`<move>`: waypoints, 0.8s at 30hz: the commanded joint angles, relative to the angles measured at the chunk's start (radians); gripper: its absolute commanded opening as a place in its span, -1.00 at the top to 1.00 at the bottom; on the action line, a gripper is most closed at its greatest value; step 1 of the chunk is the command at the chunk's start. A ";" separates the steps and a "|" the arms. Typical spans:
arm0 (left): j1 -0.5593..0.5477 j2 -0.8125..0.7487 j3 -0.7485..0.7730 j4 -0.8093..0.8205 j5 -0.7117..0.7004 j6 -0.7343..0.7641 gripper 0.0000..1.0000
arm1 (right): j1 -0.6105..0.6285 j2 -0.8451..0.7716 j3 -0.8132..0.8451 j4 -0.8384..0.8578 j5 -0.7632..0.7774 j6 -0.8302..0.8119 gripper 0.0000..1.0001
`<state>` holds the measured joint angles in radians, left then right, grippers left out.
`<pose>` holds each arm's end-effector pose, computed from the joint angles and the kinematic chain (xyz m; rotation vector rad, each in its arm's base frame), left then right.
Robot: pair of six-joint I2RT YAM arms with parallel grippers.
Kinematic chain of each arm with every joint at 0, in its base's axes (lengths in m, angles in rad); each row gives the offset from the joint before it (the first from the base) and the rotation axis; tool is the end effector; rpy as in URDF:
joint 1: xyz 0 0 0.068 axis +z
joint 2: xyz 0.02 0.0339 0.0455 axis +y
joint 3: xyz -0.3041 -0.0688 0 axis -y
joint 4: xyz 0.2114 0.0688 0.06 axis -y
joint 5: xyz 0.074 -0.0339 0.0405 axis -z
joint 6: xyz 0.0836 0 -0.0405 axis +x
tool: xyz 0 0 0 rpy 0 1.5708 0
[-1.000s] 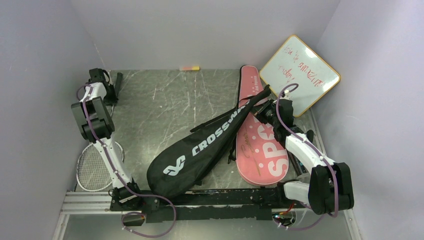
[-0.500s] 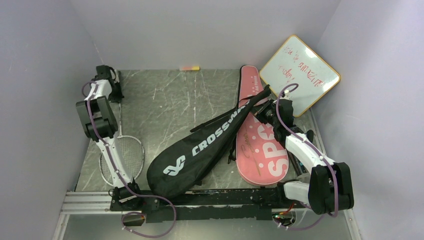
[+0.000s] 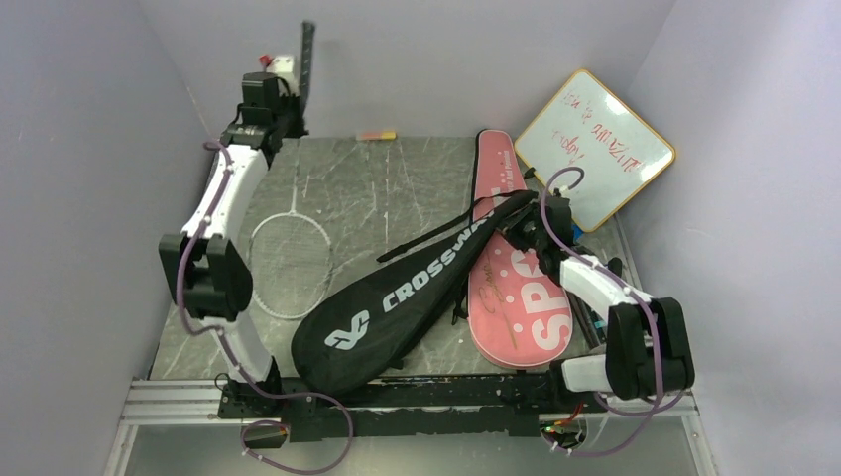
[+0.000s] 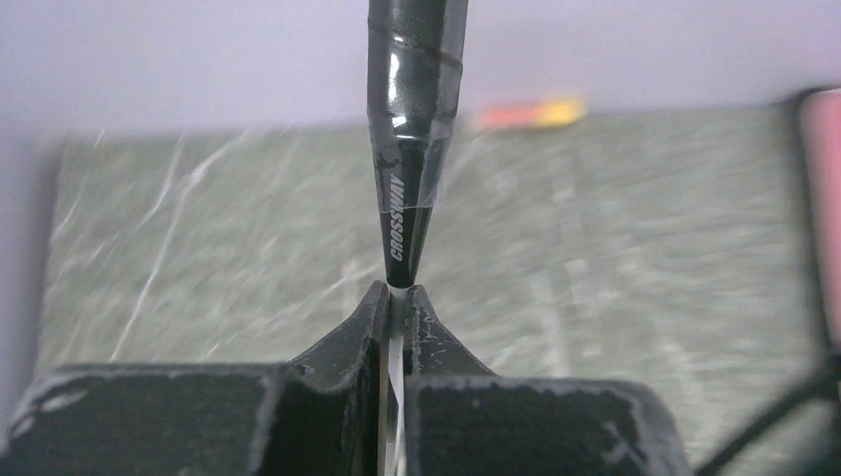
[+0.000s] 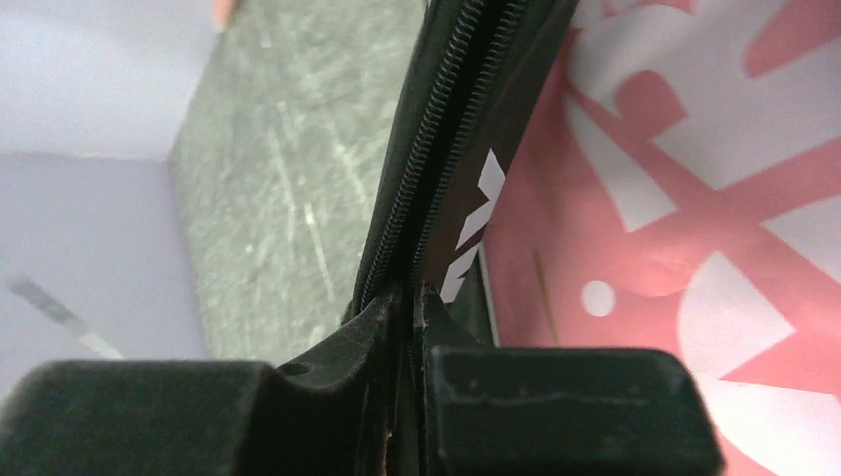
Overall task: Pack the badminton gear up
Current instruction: Pick up the racket from the center of the board.
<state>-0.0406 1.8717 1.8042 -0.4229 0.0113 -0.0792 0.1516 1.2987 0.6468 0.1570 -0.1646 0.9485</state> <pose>0.4637 -0.0198 0.3753 -0.0328 2.0620 -0.0857 0.2751 0.0559 0.2515 0.7424 2.0383 0.8281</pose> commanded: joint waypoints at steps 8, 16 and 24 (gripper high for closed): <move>-0.335 -0.225 -0.087 0.229 0.232 -0.094 0.90 | -0.011 0.013 0.061 -0.088 0.162 0.025 -0.40; -0.491 -0.348 -0.242 0.367 0.357 -0.082 0.90 | 0.071 -0.235 0.023 0.082 0.021 -0.149 -0.32; -0.545 -0.506 -0.502 0.563 0.406 -0.091 0.90 | 0.347 -0.257 0.067 0.288 -0.183 -0.339 -0.17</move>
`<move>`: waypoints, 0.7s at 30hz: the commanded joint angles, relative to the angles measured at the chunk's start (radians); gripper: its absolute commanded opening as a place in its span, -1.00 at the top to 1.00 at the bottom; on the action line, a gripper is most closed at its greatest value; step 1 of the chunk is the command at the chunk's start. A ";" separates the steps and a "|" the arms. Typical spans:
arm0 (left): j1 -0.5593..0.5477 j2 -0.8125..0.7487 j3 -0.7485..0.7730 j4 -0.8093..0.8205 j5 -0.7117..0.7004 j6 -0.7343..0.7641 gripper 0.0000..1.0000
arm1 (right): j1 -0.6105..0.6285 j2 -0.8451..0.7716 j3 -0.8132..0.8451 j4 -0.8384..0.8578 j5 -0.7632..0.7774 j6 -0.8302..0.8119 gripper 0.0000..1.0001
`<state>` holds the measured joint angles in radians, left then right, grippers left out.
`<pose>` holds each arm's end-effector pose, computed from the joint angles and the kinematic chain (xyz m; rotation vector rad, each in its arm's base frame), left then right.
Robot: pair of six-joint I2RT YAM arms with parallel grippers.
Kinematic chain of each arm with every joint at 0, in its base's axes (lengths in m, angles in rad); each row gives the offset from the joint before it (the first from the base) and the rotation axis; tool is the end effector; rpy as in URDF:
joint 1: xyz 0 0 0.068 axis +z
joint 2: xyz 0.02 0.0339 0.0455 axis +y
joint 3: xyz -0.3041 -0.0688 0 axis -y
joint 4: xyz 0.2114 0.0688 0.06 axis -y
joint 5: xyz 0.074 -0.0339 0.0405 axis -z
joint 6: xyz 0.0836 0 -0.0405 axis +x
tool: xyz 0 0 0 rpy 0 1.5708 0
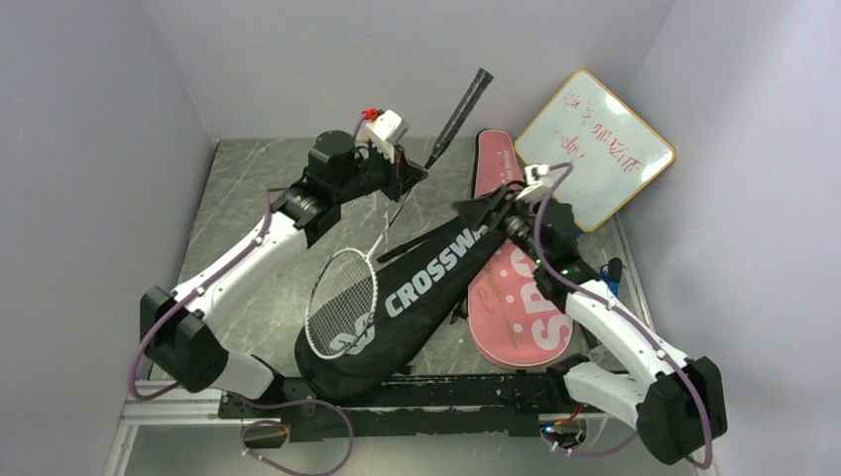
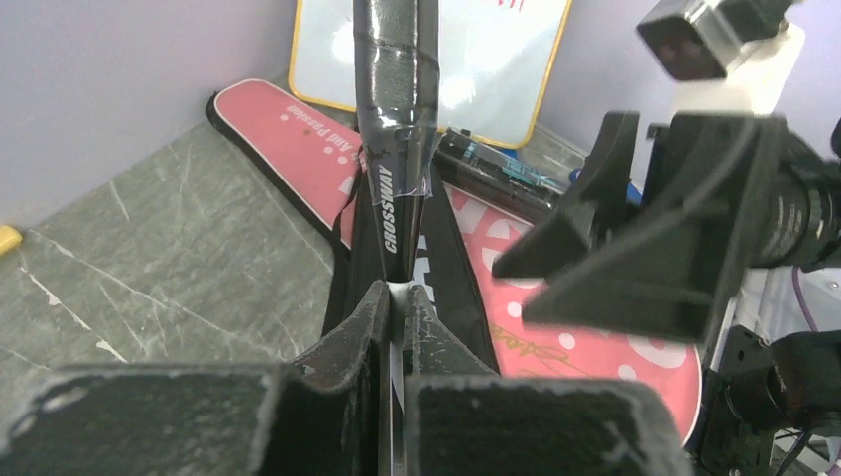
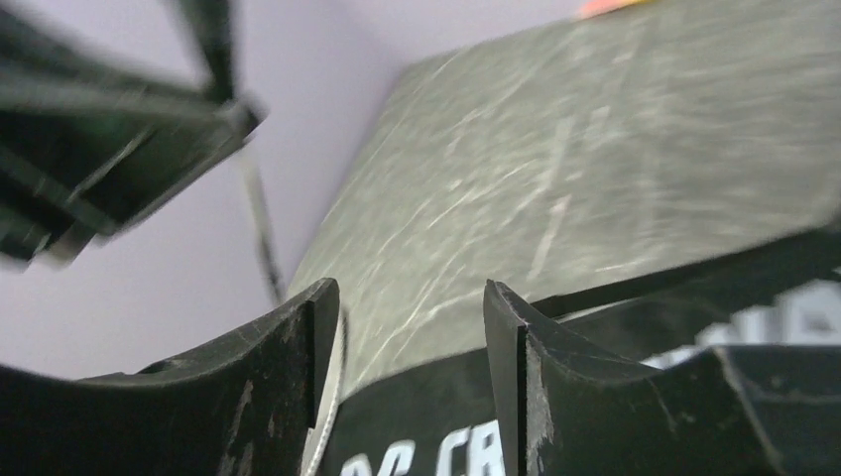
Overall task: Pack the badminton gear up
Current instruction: Pick up the racket from the center of the board.
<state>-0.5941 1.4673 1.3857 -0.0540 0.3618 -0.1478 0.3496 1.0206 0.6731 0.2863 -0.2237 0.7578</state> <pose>0.2776 -0.2232 0.4380 0.6603 1.6461 -0.8527 0.2148 0.0981 0.3476 0.1710 1.7245 1.0170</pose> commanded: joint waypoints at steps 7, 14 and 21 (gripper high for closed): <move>0.008 -0.204 -0.201 0.279 0.046 -0.074 0.90 | 0.311 0.091 0.001 0.392 -0.037 -0.113 -0.11; 0.009 -0.206 -0.184 0.246 0.080 -0.080 0.90 | 0.450 0.191 0.042 0.489 0.035 -0.101 0.17; 0.005 -0.214 -0.177 0.226 0.084 -0.087 0.90 | 0.536 0.262 0.087 0.484 0.203 -0.083 0.19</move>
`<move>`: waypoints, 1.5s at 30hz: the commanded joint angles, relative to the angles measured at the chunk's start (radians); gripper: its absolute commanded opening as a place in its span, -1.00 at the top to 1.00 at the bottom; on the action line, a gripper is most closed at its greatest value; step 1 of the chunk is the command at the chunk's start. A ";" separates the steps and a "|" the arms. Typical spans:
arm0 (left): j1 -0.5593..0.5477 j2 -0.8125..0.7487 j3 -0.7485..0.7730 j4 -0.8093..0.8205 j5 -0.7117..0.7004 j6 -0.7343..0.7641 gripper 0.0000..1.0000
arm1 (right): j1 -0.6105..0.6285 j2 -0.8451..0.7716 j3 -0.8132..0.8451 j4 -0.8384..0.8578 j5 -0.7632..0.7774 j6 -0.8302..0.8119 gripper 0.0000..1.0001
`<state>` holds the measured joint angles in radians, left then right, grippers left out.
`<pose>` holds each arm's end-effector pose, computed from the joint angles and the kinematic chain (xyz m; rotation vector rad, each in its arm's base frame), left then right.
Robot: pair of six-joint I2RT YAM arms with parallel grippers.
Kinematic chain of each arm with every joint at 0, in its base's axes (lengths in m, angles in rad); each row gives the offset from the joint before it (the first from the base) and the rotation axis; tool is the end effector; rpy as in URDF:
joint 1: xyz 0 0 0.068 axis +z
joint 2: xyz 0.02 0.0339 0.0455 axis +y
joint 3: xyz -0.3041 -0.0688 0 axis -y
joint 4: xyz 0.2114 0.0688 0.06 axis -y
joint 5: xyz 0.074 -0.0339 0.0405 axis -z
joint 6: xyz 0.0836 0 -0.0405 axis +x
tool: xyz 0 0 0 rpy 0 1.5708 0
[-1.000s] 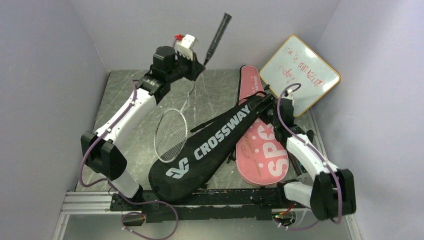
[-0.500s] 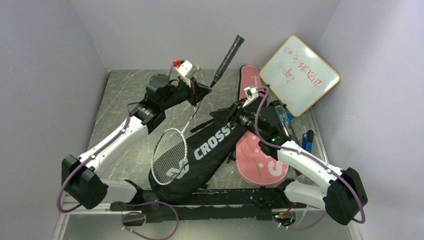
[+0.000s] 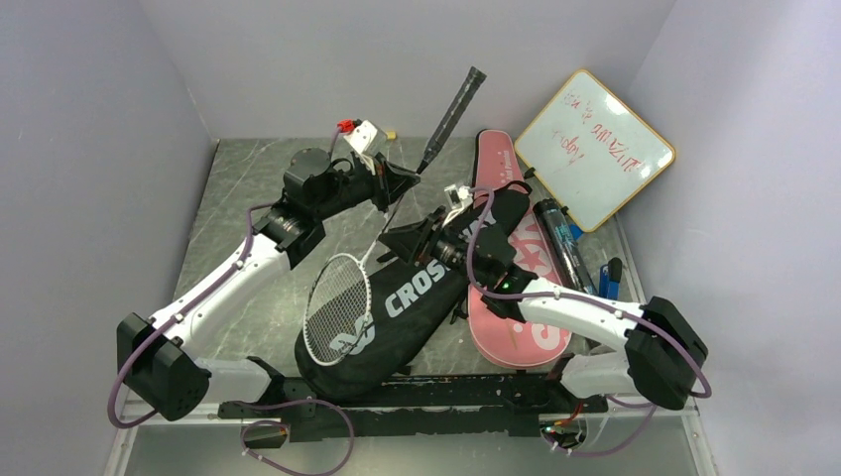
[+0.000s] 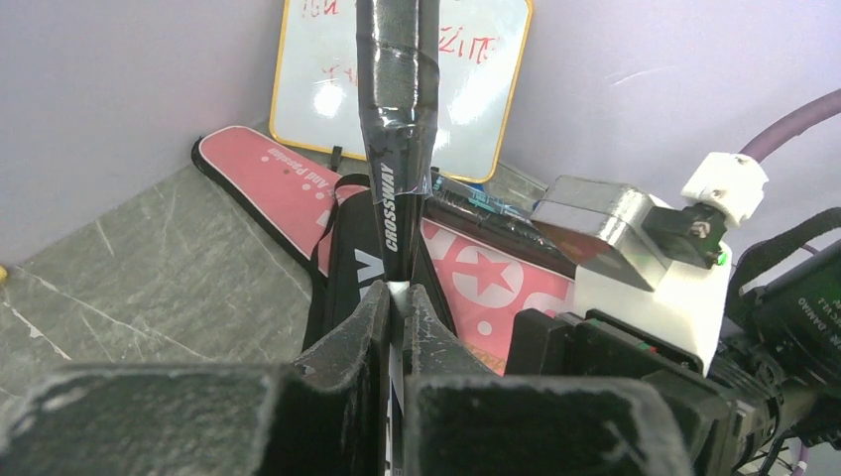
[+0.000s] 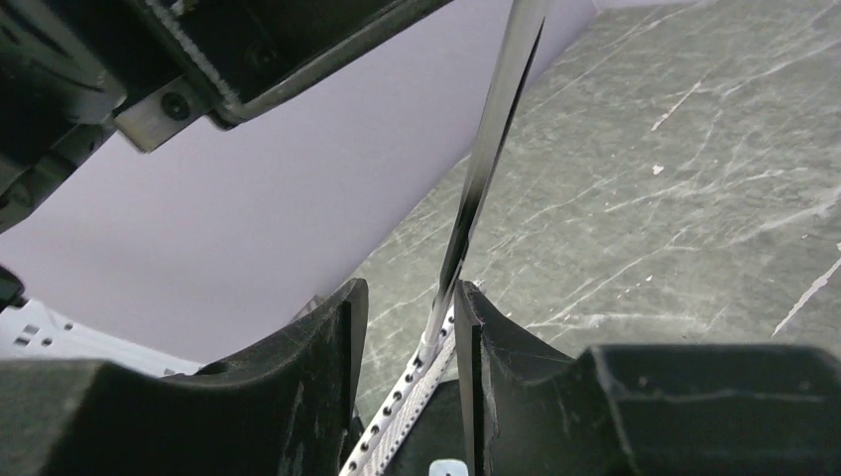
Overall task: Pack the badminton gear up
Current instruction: Pick up the racket from the center of the board, then open the racket bag at the center of the board.
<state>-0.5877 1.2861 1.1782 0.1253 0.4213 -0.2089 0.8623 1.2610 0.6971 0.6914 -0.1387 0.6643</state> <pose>0.2319 -0.1956 0.4449 0.6424 1.5041 -0.9457 0.1822 0.2304 0.3608 -0.2816 1.5671 1.3266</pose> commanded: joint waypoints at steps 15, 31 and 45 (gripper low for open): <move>-0.010 -0.048 0.030 0.024 0.063 -0.068 0.63 | 0.066 0.020 0.076 -0.013 0.384 0.134 1.00; -0.015 -0.086 0.089 -0.163 -0.001 0.089 -0.37 | -0.024 -0.408 0.210 -0.714 0.801 -0.115 1.00; -0.095 0.235 0.150 -0.414 -0.023 0.248 -0.25 | -0.071 -0.669 0.408 -1.099 0.799 -0.227 1.00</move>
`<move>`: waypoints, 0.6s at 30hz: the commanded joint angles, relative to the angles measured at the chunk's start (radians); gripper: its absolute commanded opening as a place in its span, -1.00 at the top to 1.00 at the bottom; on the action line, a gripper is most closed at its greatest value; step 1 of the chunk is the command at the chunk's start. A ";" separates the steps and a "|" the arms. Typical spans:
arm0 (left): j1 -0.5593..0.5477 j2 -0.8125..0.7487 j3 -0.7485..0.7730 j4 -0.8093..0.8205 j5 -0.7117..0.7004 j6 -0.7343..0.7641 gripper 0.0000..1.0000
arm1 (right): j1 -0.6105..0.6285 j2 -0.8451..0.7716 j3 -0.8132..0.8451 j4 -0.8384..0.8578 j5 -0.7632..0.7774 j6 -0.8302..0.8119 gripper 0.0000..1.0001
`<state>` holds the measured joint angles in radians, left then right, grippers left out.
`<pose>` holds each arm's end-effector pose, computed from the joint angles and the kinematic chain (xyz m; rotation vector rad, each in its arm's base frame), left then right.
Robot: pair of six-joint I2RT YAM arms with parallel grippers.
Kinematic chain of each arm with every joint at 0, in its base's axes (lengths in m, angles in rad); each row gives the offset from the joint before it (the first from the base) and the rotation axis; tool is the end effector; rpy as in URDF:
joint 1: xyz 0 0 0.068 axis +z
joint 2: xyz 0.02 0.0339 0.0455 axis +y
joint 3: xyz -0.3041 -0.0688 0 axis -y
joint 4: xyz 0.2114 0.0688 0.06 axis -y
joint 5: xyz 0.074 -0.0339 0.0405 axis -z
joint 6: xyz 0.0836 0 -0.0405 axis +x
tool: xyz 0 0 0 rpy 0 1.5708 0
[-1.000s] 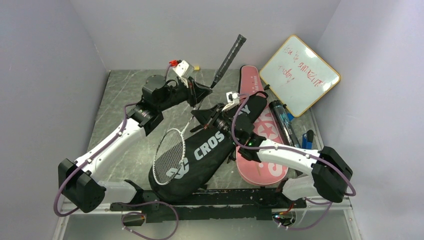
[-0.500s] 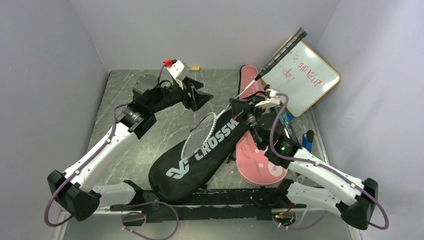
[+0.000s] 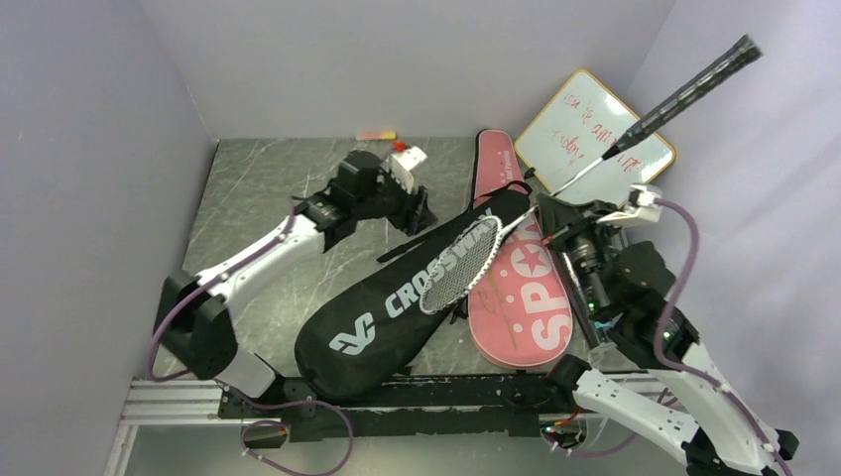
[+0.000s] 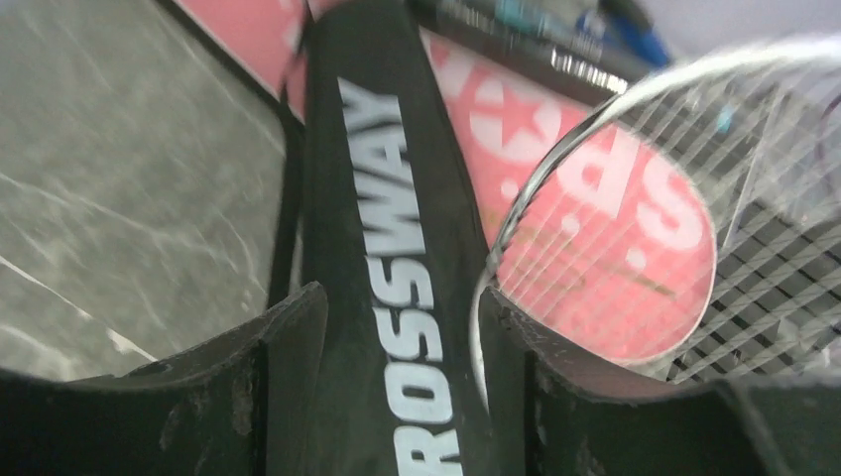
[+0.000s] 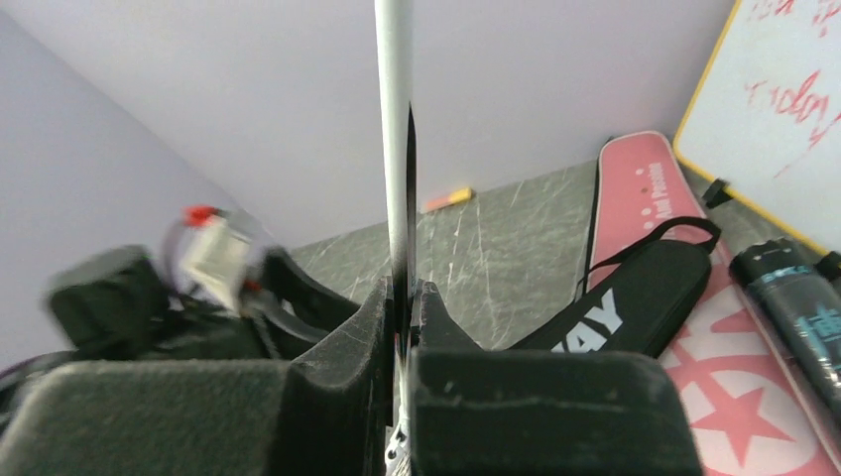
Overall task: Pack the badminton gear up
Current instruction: Open the racket bag at the center of the board.
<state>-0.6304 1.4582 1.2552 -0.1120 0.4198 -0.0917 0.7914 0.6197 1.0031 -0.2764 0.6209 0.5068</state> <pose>0.2610 -0.2326 0.3852 0.8024 1.7836 -0.8808 0.0959 0.0279 0.4400 0.3015 1.4820 0.5943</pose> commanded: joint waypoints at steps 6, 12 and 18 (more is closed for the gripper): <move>-0.191 0.085 0.044 -0.265 -0.200 0.234 -0.47 | 0.000 -0.078 0.184 -0.258 0.079 -0.126 1.00; -0.281 0.101 -0.012 -0.254 -0.248 0.229 -0.76 | 0.000 -0.102 0.250 -0.362 0.119 -0.149 1.00; -0.389 0.178 -0.013 -0.284 -0.373 0.221 -0.92 | 0.000 -0.159 0.271 -0.379 0.183 -0.141 1.00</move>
<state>-0.9565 1.5898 1.2270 -0.3729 0.1608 0.1165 0.7914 0.5018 1.2282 -0.6510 0.7406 0.3820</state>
